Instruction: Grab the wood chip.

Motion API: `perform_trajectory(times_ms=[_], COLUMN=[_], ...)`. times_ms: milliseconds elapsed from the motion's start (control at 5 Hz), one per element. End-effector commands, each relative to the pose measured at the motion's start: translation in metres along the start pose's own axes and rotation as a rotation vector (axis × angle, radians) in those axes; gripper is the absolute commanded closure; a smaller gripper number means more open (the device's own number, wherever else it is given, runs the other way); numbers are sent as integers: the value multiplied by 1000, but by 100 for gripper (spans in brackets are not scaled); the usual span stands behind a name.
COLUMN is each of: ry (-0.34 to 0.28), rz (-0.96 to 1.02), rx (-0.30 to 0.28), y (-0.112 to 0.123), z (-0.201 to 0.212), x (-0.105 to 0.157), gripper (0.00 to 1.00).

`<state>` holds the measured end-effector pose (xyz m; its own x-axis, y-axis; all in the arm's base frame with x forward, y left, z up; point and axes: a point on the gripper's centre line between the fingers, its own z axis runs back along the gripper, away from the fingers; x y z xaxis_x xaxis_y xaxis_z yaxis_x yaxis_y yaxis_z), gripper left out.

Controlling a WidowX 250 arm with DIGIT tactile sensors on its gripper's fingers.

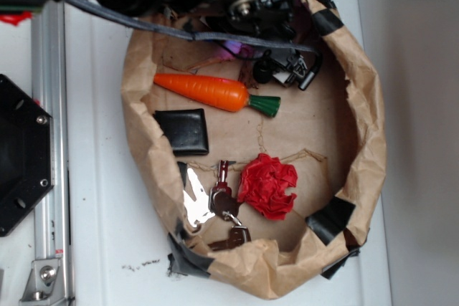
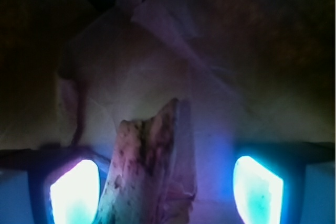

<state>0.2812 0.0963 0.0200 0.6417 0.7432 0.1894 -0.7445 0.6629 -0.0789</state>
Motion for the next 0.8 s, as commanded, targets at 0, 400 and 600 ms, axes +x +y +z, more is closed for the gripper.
perform_trajectory(times_ms=[0,400,600], ry=[-9,-6,-4], rz=[13,11,7], rx=[-1,-4,4], y=[5,5,3], z=[10,13,12], x=[-2,-3,-4], gripper=[100,100,100])
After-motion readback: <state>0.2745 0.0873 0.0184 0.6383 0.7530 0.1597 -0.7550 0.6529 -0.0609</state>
